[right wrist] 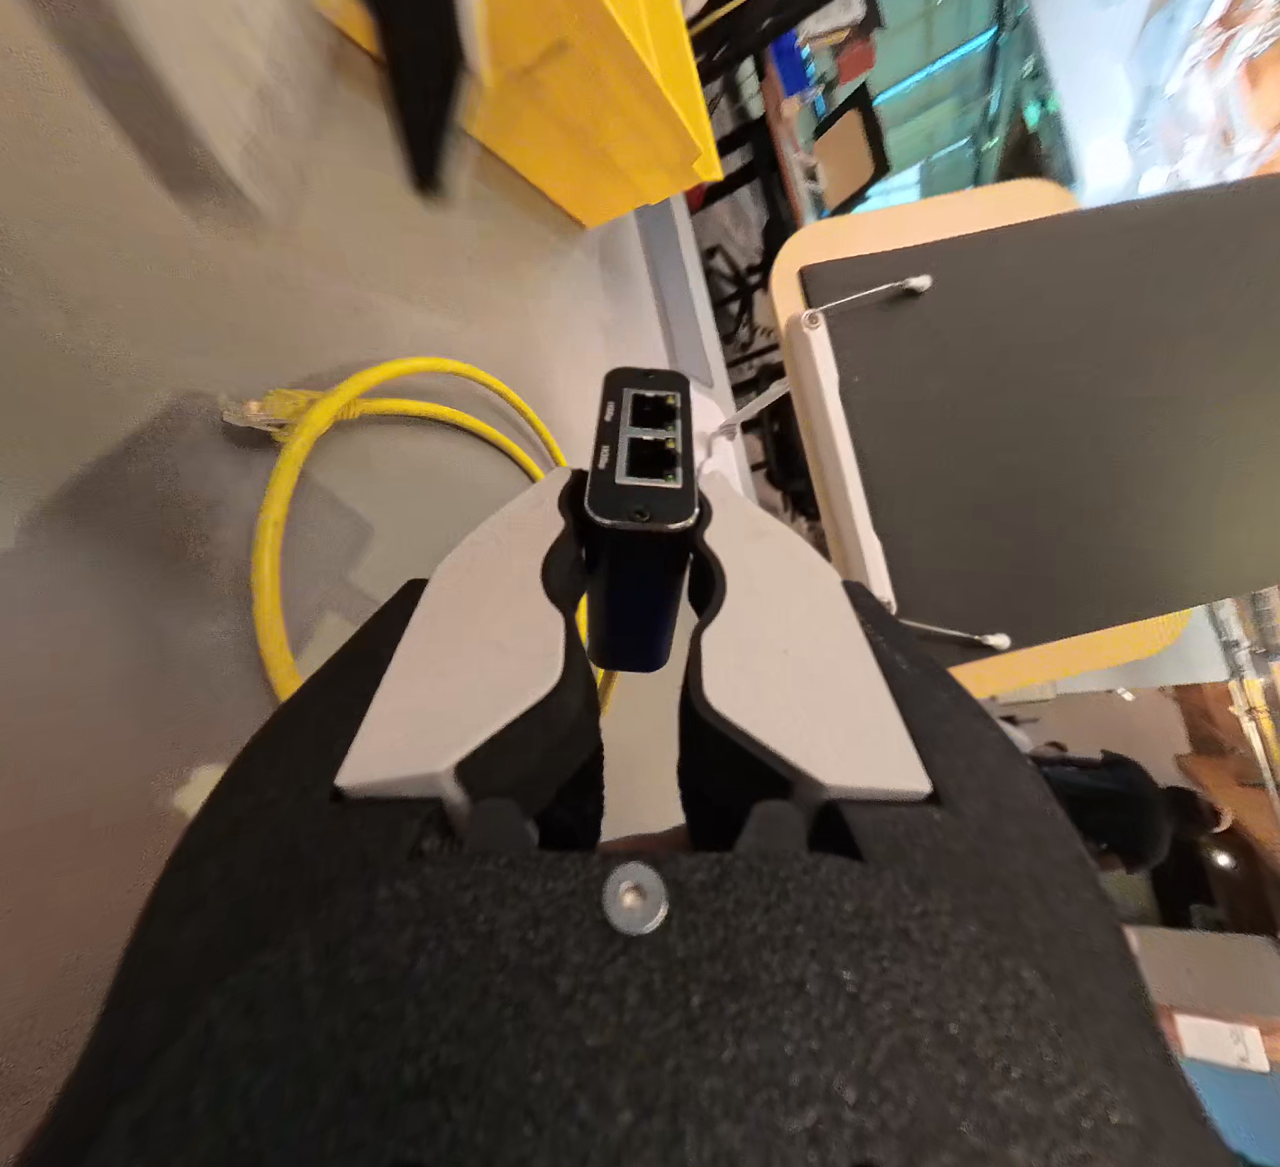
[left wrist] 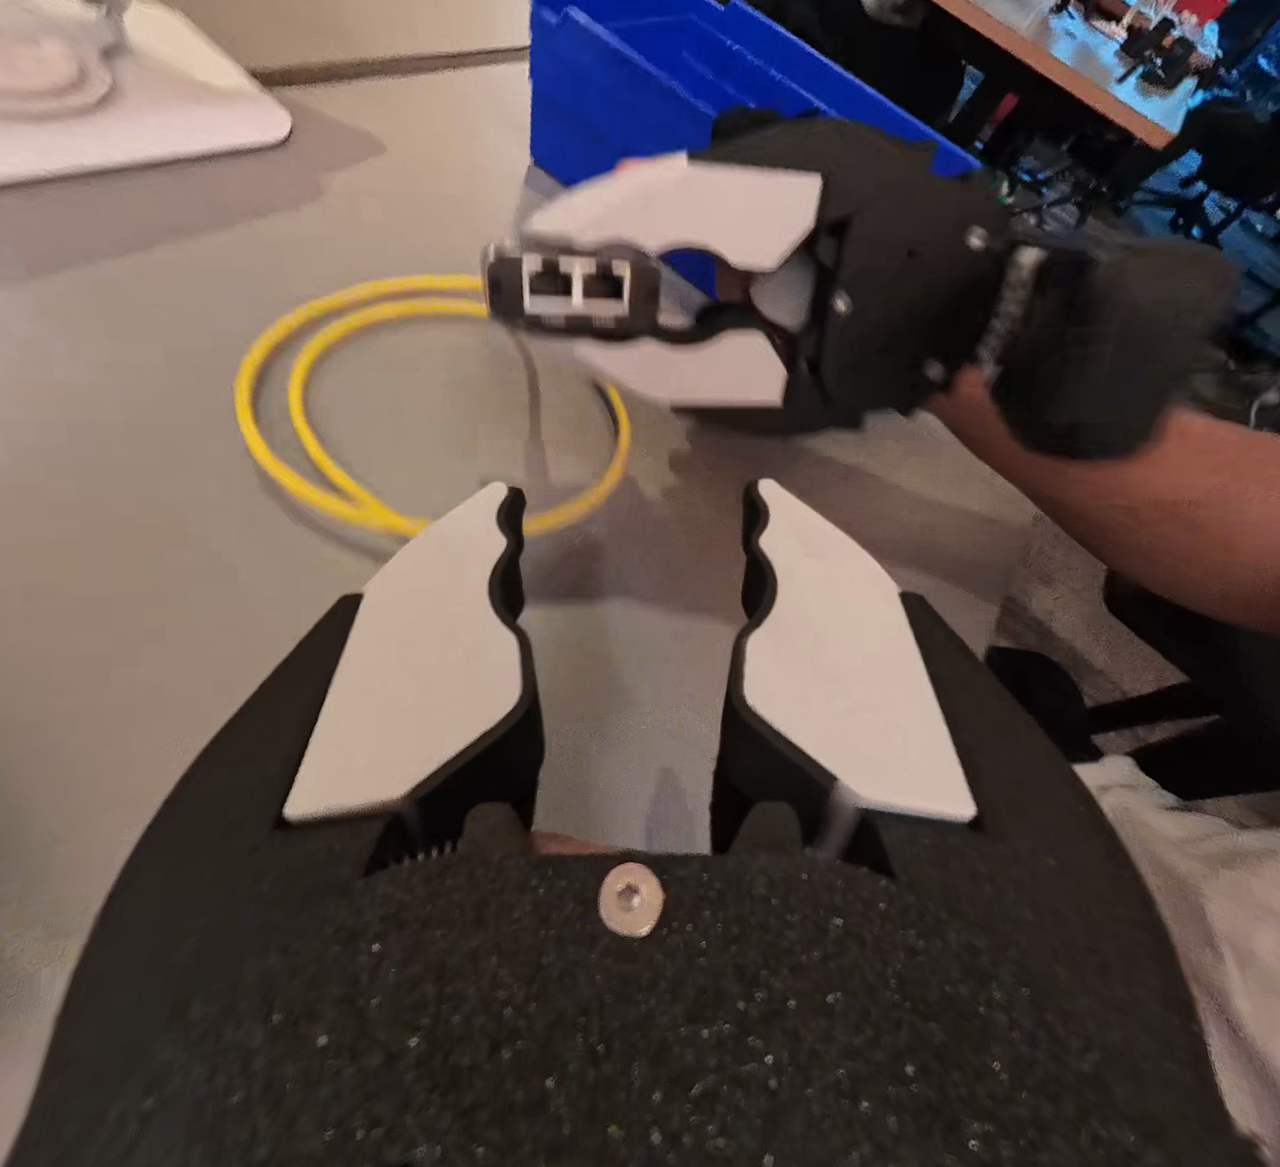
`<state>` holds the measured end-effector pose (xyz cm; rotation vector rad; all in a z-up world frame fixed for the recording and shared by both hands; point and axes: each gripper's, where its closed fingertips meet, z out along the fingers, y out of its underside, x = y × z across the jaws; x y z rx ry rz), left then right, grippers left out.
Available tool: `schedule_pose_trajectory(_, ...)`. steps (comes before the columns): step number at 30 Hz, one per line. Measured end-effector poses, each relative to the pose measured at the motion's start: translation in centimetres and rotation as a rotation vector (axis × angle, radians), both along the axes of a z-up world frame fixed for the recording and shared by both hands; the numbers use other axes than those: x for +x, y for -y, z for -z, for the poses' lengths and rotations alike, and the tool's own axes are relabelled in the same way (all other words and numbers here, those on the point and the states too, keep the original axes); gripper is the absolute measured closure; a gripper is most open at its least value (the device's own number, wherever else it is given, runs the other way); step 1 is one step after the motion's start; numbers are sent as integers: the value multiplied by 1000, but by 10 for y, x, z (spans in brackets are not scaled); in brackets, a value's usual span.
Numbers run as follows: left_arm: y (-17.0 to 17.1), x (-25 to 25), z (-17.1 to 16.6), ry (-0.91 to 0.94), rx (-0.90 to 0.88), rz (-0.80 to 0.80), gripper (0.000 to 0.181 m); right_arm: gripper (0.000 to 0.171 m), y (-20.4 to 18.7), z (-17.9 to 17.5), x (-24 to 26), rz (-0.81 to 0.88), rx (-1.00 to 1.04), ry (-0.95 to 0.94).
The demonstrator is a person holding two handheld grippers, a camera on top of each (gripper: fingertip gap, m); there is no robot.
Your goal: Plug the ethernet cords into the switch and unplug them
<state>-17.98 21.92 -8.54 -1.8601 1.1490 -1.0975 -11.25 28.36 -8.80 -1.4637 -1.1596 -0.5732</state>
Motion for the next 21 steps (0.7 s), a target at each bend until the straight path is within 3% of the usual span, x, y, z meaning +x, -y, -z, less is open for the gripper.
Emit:
schedule_pose_trajectory(4, 21, -61, 24, 25, -29, -149, 124, 146, -11, 13, 3, -39, 152, 10)
schedule_pose_trajectory(7, 21, -110, 42, 9, 40, -301, 124, 146, -8, 25, 4, -40, 207, -89)
schedule_pose_trajectory(9, 17, -137, 48, -39, 78, -362, 123, 146, -5, 35, -1, -72, 223, 15)
schedule_pose_trajectory(13, -6, -171, 40, -57, 142, -401, 132, 146, -2, 34, -9, -105, 220, 4)
schedule_pose_trajectory(18, -46, -207, 33, -251, 177, -287, 132, 146, -2, 38, -9, -106, 210, 23)
schedule_pose_trajectory(21, -86, -240, 38, -341, 92, -418, 127, 146, -3, 37, -6, -96, 206, 5)
